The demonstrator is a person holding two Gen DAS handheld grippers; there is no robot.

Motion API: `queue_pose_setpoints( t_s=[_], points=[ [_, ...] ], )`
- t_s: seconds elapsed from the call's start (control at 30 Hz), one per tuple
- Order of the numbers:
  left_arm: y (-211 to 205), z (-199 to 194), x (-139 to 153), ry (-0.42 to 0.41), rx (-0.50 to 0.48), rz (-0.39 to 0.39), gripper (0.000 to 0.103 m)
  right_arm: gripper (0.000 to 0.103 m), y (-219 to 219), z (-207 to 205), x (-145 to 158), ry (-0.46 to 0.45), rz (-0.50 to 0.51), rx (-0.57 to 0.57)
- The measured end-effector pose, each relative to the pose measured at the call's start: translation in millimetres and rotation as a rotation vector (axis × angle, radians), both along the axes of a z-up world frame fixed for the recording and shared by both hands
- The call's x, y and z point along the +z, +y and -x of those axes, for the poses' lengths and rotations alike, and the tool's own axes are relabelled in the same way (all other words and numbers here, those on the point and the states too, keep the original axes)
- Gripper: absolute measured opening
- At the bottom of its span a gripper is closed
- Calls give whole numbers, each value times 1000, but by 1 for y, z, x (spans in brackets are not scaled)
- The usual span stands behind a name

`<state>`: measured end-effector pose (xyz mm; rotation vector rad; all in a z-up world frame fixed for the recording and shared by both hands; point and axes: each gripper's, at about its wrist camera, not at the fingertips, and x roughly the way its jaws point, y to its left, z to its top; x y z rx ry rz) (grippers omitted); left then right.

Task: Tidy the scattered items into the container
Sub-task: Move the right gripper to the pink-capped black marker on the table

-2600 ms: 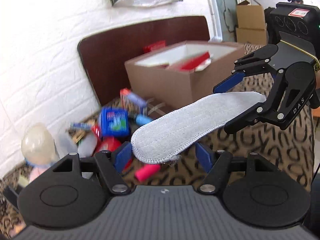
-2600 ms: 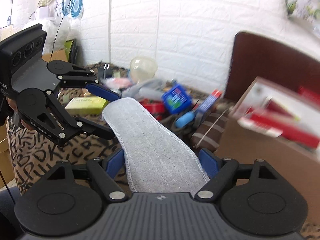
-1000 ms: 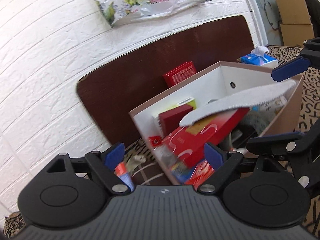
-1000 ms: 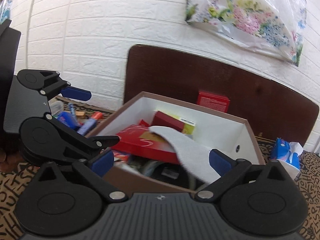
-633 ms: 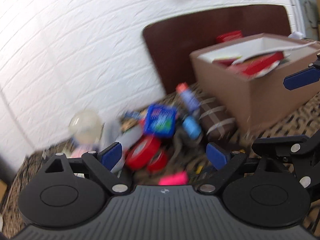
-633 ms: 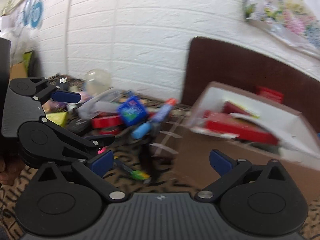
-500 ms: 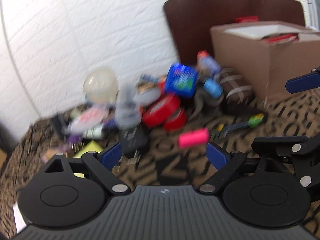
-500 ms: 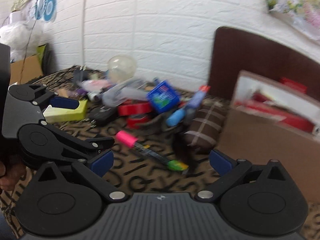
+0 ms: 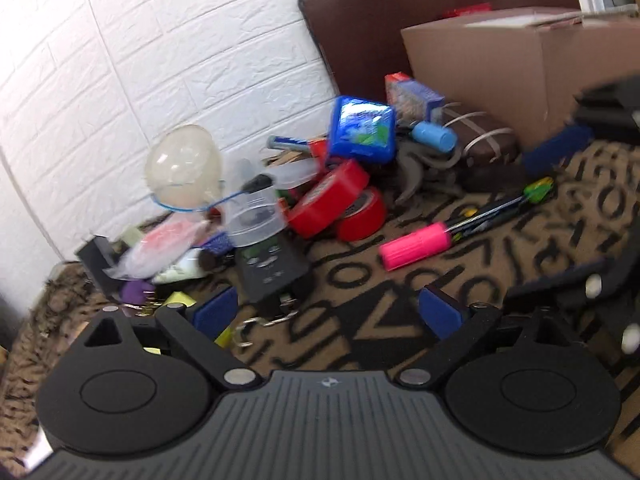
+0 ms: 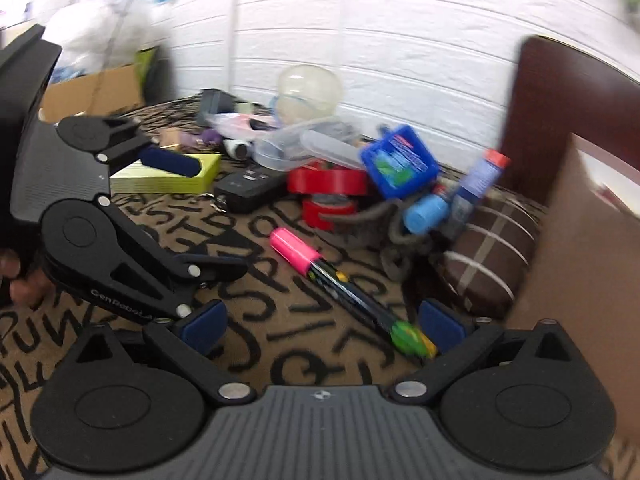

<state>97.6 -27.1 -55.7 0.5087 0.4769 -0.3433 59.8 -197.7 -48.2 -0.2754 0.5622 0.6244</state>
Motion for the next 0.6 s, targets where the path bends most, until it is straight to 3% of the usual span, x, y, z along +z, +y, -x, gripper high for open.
queue_pose_setpoints(
  t_s=[0.17,0.27,0.37,0.6],
  points=[
    [36,7,4,33,71,37,101,103,25,-29,-6,108,39,213],
    [55,14,5,38,94,57,102,103,34,-34,-5,199,-6,343],
    [66,21,6,36,61,90,102,103,44,-19,-4,186,36,412],
    [61,26,2,23,0,81,103,103,59,10,-7,125,33,485]
  ],
)
